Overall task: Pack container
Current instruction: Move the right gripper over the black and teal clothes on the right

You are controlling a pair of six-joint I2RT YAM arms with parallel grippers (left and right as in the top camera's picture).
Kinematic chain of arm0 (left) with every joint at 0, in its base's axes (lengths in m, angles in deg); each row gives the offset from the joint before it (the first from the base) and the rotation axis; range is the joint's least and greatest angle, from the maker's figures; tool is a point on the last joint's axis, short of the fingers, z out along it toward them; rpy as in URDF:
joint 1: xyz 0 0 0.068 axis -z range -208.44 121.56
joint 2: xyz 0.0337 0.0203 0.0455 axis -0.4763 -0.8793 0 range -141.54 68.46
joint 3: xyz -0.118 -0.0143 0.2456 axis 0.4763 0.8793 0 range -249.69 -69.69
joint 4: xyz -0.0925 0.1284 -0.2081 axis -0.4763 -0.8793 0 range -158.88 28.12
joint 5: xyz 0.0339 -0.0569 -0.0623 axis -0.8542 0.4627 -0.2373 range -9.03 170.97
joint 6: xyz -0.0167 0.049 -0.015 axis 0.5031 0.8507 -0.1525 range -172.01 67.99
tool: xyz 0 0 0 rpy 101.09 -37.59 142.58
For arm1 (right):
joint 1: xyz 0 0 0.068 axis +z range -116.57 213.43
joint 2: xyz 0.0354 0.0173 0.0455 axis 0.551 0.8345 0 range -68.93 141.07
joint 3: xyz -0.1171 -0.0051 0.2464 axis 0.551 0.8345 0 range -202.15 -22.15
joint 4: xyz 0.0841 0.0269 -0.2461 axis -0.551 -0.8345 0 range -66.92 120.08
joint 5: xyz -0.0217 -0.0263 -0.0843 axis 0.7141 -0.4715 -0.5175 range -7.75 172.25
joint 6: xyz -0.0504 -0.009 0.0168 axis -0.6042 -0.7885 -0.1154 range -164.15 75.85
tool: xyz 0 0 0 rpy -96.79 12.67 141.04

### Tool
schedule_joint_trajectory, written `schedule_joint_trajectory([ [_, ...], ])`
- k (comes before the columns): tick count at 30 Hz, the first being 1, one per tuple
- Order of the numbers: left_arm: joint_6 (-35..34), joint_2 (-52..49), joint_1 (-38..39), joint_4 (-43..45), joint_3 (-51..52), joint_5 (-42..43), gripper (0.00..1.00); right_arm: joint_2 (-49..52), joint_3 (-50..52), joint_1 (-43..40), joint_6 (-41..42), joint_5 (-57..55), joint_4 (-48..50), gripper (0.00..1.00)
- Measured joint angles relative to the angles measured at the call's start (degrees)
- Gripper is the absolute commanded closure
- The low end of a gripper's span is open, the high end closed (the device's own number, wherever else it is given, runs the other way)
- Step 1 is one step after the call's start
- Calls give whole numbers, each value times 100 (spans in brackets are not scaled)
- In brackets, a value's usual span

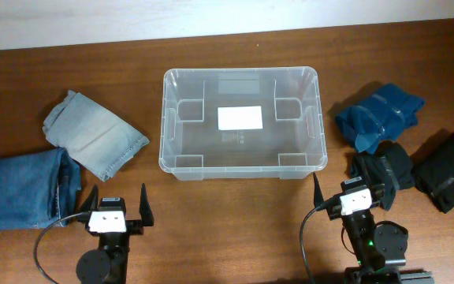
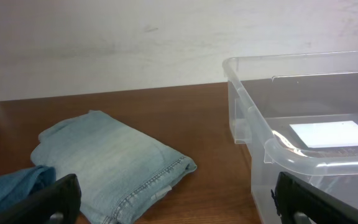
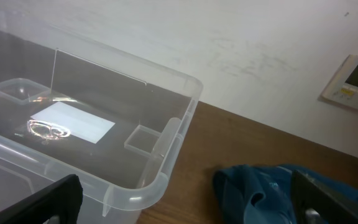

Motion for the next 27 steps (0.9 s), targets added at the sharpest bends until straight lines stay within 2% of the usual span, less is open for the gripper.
schedule_joint_trajectory([
  [4,-208,-13,0,122,-109,-4,1,868,-968,-2,1137,-662,-1386,2],
  [10,-337,-417,0,-28,-914,-48,1,2245,-2568,-2,1978,-1099,-2568,2],
  [20,-372,-2153,0,-297,-2133,-68,1,4721,-4564,-11,2256,-1235,-3718,2],
  [27,-374,-3108,0,-841,-2824,-22,1,5534,-5331,-350,2275,-1137,-4356,1],
])
